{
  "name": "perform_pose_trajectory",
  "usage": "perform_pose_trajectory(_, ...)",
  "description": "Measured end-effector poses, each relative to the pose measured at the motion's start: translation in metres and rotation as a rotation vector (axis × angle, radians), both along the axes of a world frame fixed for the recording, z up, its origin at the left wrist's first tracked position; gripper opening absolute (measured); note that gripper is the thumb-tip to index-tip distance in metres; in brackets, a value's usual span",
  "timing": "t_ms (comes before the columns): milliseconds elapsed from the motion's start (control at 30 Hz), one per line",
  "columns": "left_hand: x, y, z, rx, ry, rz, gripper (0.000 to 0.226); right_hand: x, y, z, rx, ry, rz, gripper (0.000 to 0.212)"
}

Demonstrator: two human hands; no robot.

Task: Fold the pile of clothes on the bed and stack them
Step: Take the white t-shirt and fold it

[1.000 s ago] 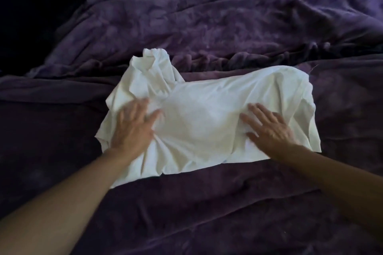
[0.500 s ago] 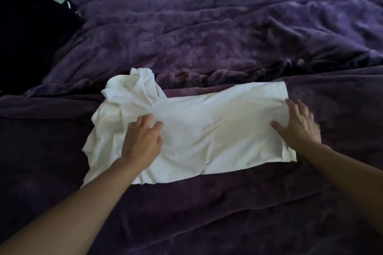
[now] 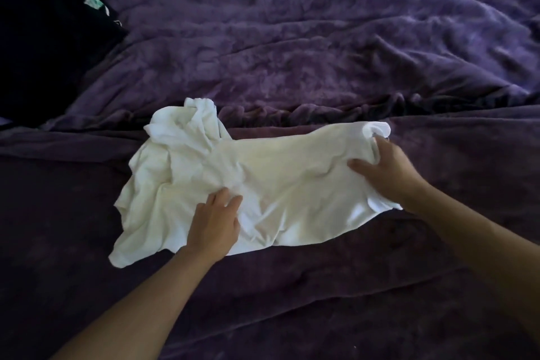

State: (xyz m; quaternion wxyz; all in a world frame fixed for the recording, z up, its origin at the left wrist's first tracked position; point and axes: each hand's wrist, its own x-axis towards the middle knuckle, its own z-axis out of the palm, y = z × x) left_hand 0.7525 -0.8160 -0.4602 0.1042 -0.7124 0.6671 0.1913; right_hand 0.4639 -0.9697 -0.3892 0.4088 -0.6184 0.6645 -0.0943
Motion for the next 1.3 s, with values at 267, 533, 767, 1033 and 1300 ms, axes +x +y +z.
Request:
perform_pose_trajectory(267, 0.053, 0.050, 0.025, -0.047, 0.047, 0.257, 0.048, 0.166, 0.058, -0.014, 0.248, 0.043, 0.444, 0.070)
perform_pose_trajectory(533, 0.123, 0.018, 0.045, -0.237, 0.126, 0.363, 0.030, 0.202, 0.067, -0.047, -0.126, 0.104, 0.368, 0.034)
perform_pose_trajectory(767, 0.153, 0.006, 0.022, -0.188, 0.170, 0.504, 0.044, 0.282, -0.032, -0.038, -0.113, 0.106, 0.189, 0.028)
perform_pose_trajectory(1033, 0.177, 0.027, -0.015, -0.053, 0.316, 0.525, 0.067, 0.351, -0.054, -0.052, 0.224, -0.186, -0.190, 0.046)
perform_pose_trajectory(1300, 0.200, 0.030, -0.009, -0.046, 0.533, 0.894, 0.083, 0.268, 0.073, -0.038, -0.439, 0.004, 0.929, 0.039)
